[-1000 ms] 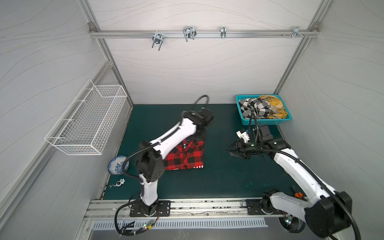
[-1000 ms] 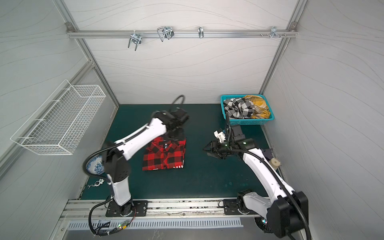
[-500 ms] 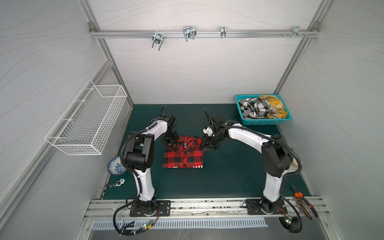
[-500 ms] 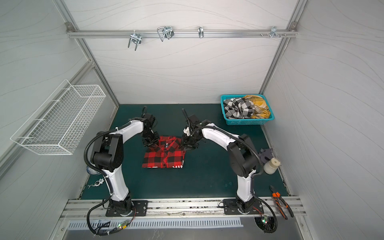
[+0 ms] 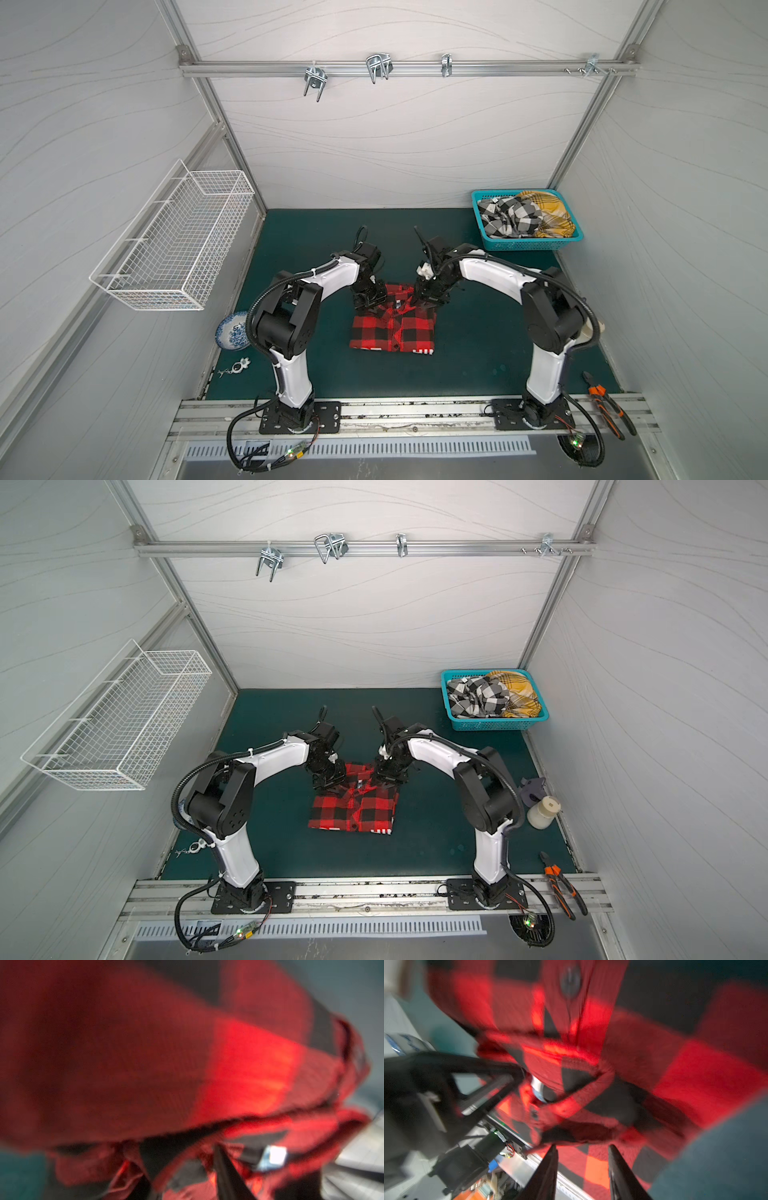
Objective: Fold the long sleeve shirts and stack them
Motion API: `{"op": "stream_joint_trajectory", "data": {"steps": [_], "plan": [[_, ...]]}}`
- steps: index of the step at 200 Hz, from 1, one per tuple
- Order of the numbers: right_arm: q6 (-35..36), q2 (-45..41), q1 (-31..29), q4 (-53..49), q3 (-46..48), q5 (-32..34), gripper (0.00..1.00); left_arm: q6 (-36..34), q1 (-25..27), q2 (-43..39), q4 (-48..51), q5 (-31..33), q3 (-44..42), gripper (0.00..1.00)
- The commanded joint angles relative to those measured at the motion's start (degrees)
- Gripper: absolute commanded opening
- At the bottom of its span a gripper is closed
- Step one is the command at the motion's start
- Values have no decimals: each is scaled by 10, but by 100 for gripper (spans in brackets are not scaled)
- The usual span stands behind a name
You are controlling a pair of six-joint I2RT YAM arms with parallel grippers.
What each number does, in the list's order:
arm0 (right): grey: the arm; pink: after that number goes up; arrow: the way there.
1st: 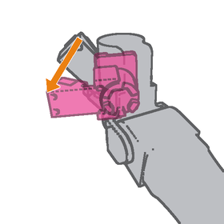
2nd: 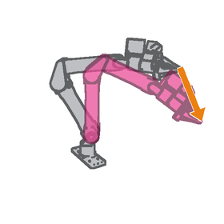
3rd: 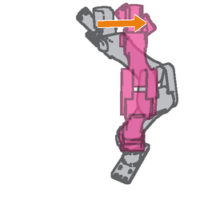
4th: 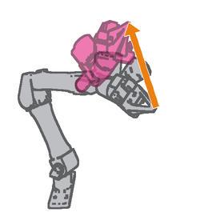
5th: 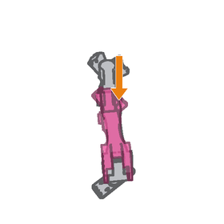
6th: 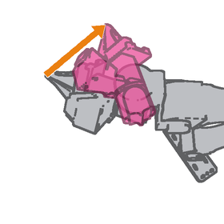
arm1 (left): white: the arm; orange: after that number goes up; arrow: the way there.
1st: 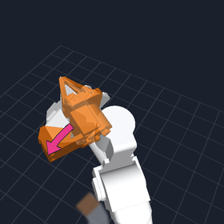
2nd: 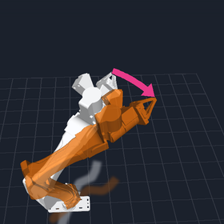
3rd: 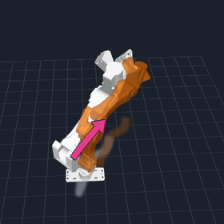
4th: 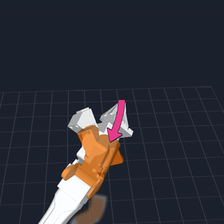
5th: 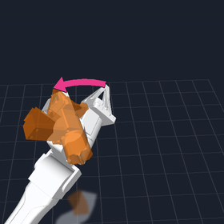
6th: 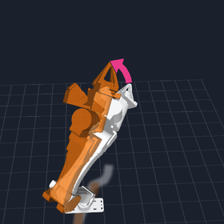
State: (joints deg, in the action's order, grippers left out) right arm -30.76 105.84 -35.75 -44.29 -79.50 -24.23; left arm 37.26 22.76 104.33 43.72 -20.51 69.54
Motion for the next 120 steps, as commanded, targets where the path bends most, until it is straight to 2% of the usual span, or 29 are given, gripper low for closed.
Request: {"op": "stream_joint_trajectory", "data": {"steps": [1,27,52,96,120], "plan": [[60,-8,23,-59,-24,28,44,1,-56,-19,29,-15,78,45],[95,33,30,-82,-76,39,45,-26,-79,46,69,-40,187,25],[118,78,29,-100,-127,34,45,-34,-78,104,71,-69,221,15],[139,127,15,-80,-146,8,43,-40,-79,145,40,-111,181,3],[148,143,-2,-73,-148,5,42,-44,-81,150,25,-107,154,0]]}}
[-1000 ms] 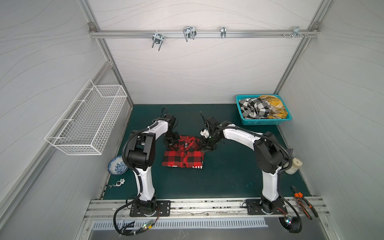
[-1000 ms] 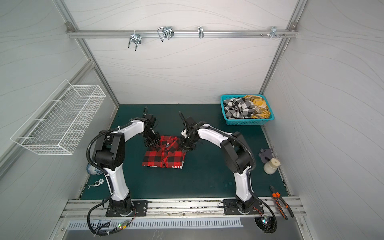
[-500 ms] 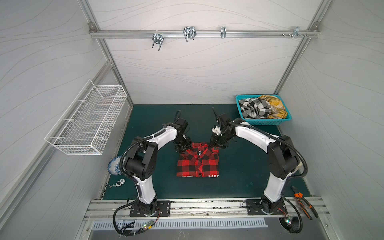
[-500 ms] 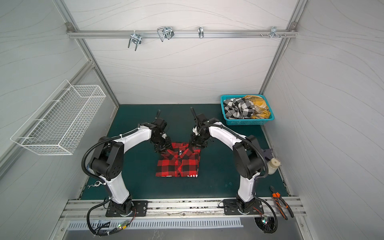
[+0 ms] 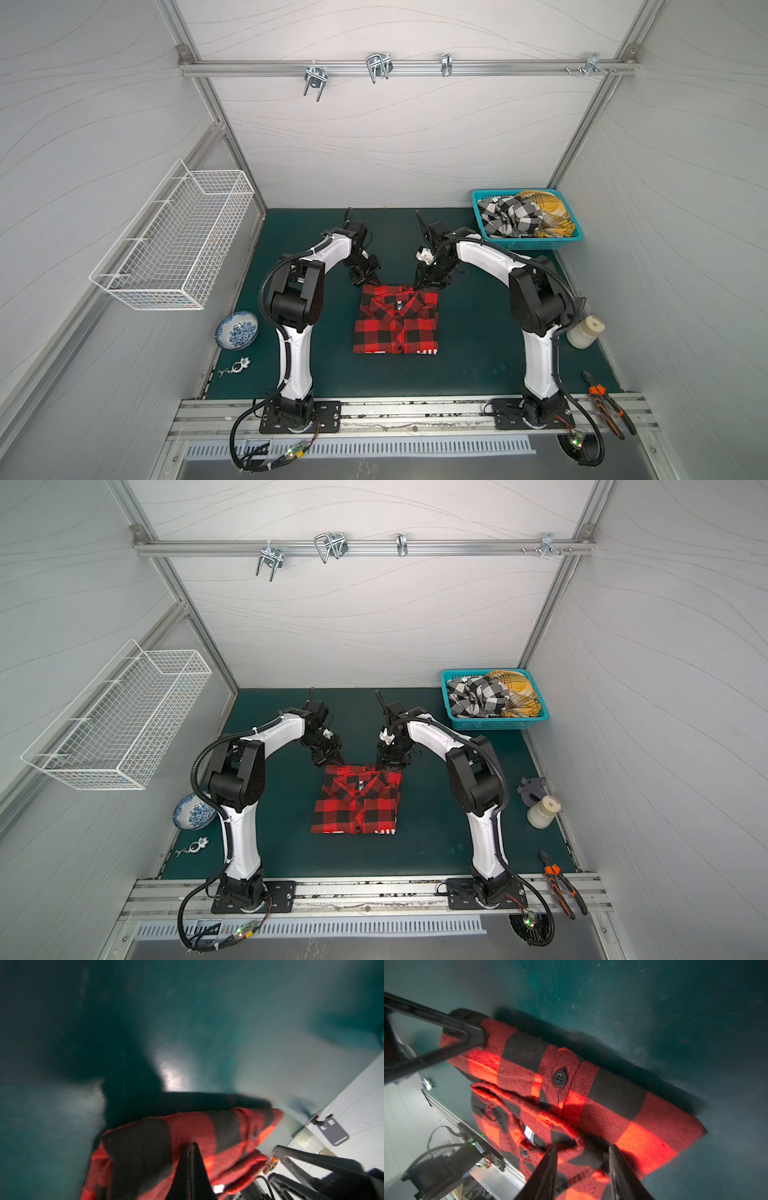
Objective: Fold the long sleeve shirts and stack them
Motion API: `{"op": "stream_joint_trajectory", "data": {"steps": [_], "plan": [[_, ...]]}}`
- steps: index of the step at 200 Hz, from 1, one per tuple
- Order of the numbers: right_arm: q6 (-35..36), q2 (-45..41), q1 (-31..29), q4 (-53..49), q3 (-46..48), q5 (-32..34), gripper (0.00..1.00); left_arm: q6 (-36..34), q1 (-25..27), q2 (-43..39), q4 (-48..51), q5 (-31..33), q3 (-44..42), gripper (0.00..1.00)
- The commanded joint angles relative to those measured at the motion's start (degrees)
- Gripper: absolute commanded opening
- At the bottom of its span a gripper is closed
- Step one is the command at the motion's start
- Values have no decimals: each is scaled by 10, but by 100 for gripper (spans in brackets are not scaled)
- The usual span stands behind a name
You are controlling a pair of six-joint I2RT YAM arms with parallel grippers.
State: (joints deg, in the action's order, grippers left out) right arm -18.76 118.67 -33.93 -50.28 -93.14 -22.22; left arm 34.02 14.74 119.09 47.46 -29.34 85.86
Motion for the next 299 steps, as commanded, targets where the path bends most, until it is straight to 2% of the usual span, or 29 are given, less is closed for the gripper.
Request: {"op": "stream_joint_trajectory", "data": {"steps": [1,25,56,72,113,155,206,230,243,260,273,287,299], "plan": [[28,15,-21,-13,-12,-16,42,-11,-1,3,-12,-18,-10,0],[21,33,-29,-9,-18,-12,37,-14,-11,14,-12,7,-21,0],[2,17,-21,5,-11,0,11,-18,-17,19,-12,39,-25,0],[-12,-9,-8,20,3,-1,5,-22,-17,21,-13,48,-26,0],[-56,-55,34,70,52,-32,0,-43,-13,19,-22,65,-34,0],[-103,-28,52,94,49,-29,0,-61,8,20,-13,91,-30,0],[-84,34,41,68,-4,-42,6,-66,8,15,4,98,-5,0],[-83,41,44,62,-17,-37,18,-63,7,-6,29,117,24,8],[-83,42,47,55,-27,-39,28,-56,3,-20,55,130,47,17],[-78,35,48,39,-44,-34,36,-46,0,-62,80,146,62,29],[-74,18,45,28,-50,-32,40,-36,2,-107,91,152,58,34],[-68,-12,45,20,-44,-32,44,-30,6,-156,96,150,31,35],[-61,-39,45,9,-31,-41,47,-32,16,-193,106,142,-5,32]]}}
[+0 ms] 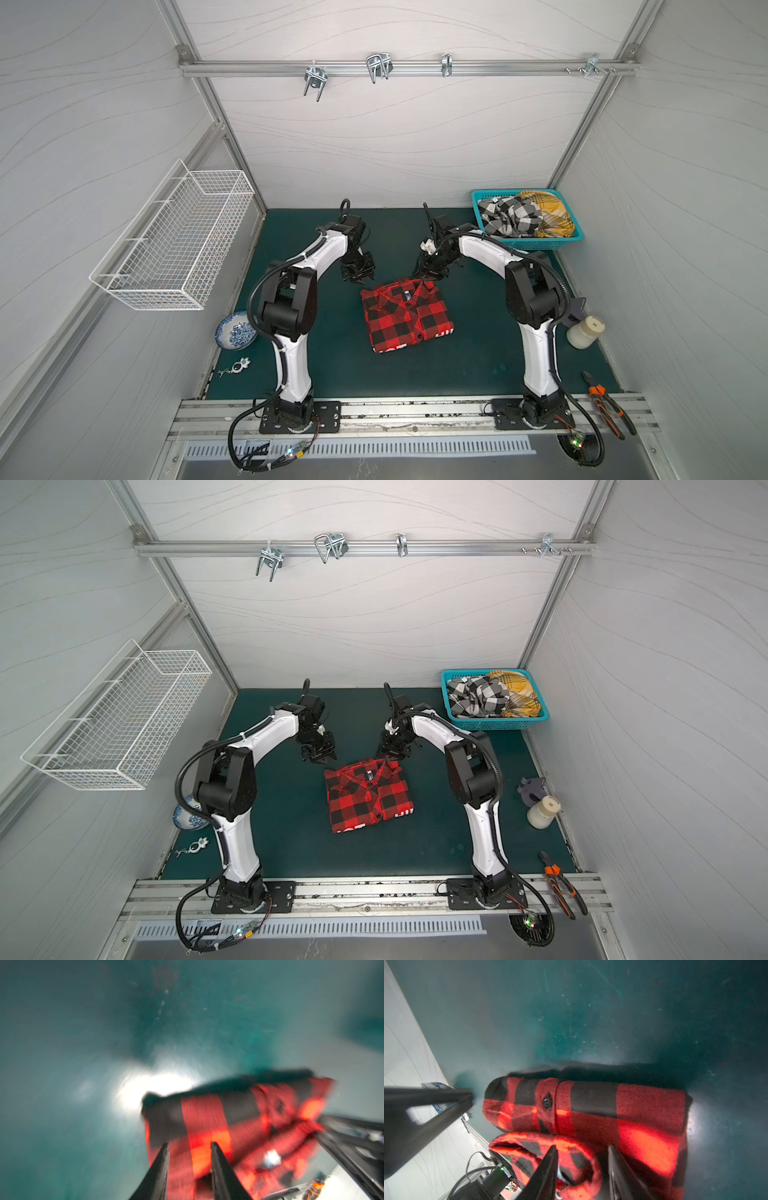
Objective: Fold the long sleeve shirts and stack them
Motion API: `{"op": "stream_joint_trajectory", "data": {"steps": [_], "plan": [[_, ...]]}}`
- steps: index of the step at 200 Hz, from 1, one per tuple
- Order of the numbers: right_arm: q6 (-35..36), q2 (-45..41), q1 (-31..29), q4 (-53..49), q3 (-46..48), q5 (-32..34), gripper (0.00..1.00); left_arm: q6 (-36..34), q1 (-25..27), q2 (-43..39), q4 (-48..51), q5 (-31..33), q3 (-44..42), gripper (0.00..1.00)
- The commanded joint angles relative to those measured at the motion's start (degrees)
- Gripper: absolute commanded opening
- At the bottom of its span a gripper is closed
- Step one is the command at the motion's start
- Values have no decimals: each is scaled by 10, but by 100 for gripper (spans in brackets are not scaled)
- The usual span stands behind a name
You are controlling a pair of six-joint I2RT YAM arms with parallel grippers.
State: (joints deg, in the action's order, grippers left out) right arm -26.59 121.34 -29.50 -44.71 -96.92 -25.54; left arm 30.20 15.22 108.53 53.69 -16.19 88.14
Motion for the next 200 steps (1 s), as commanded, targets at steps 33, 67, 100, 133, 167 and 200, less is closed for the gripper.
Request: {"op": "stream_joint_trajectory", "data": {"steps": [33,67,100,133,167,200], "plan": [[37,-155,-7,-68,100,-18,53,19,96,-182,40,-49,-169,25],[33,-242,-26,-35,236,-28,37,58,163,-210,-18,-120,-255,15],[11,-249,-27,22,311,-58,22,54,165,-180,-22,-95,-258,10],[18,-199,-27,59,334,-30,17,41,143,-111,-32,-59,-263,1],[10,-189,-27,83,363,-27,15,34,115,-64,-37,-13,-251,0],[5,-207,-37,69,366,-31,15,-2,86,-34,-30,25,-231,0]]}}
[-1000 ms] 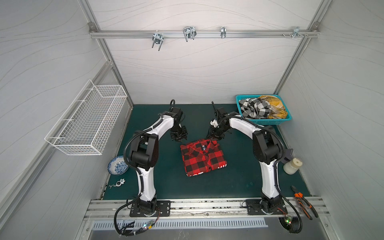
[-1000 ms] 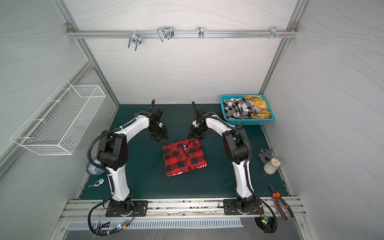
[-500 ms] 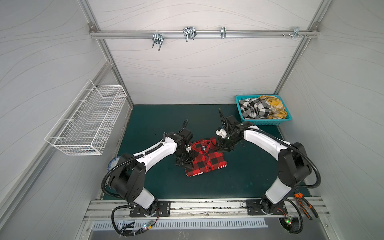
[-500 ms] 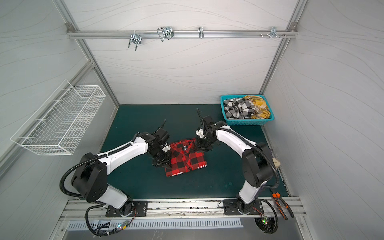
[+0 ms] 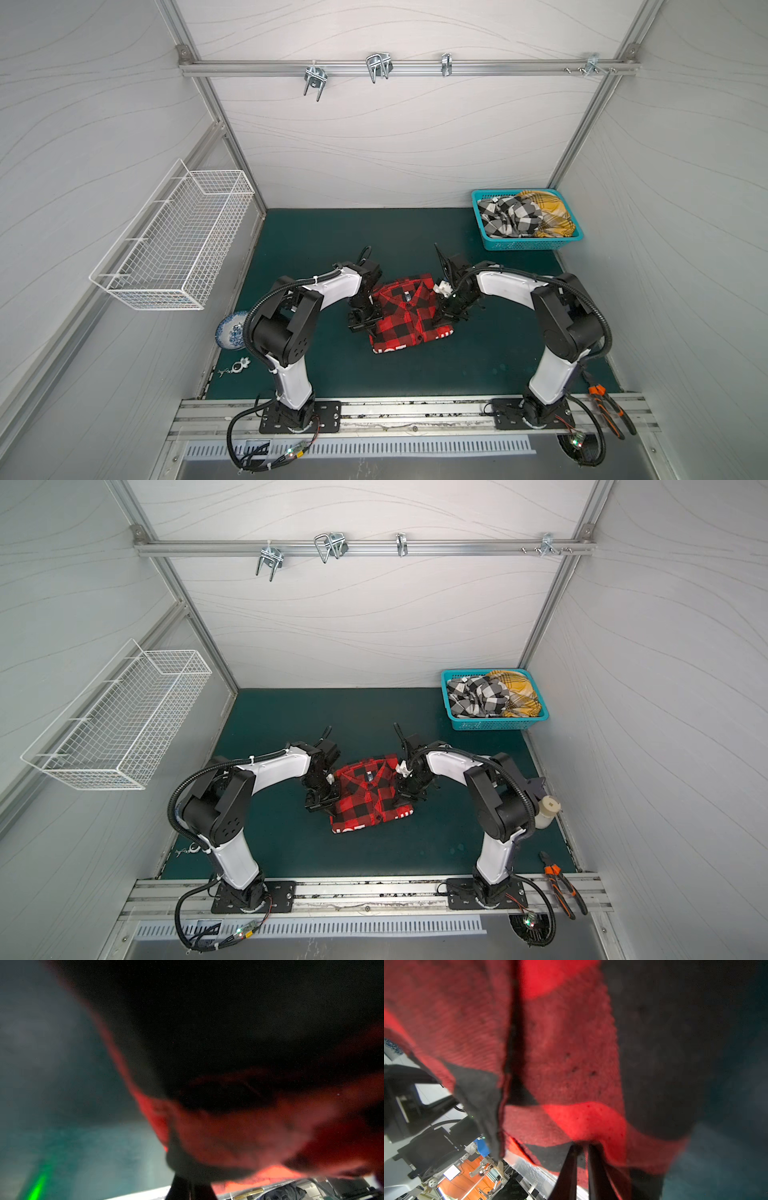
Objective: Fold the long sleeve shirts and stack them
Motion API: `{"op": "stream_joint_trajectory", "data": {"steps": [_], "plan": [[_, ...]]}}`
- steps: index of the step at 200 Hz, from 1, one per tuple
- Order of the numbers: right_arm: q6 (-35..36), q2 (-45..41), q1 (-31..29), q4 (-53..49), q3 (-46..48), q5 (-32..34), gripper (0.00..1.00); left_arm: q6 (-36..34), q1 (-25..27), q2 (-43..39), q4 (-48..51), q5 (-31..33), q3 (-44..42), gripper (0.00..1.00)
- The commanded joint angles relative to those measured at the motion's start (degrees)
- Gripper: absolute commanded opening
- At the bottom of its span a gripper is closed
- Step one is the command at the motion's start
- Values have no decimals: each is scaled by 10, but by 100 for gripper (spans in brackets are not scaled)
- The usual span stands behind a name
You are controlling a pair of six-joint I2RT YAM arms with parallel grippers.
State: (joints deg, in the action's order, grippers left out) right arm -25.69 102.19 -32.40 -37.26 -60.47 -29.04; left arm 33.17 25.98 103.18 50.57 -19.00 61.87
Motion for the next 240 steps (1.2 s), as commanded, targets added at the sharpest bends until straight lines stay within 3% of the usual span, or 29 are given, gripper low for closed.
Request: {"op": "stream_joint_trajectory", "data": {"steps": [1,17,43,83,117,179,208,240], "plan": [[-4,-17,-8,-6,1,4,15,-34,-22,20,2,54,32,0],[-4,-36,-5,-25,-19,13,19,-52,-37,20,-4,65,45,0],[-1,-47,17,-57,-75,17,22,-64,-54,19,0,32,82,0],[10,-5,38,-79,-161,20,24,-40,-54,-30,36,-13,176,5],[4,40,40,-67,-197,21,24,-44,-54,59,56,-53,275,1],[-11,126,38,-4,-191,-35,24,-26,-64,196,21,-48,328,0],[-2,151,38,-20,-213,-25,23,-21,-66,210,9,-43,322,0],[8,111,38,-58,-224,1,24,-17,-66,199,8,-50,318,0]]}}
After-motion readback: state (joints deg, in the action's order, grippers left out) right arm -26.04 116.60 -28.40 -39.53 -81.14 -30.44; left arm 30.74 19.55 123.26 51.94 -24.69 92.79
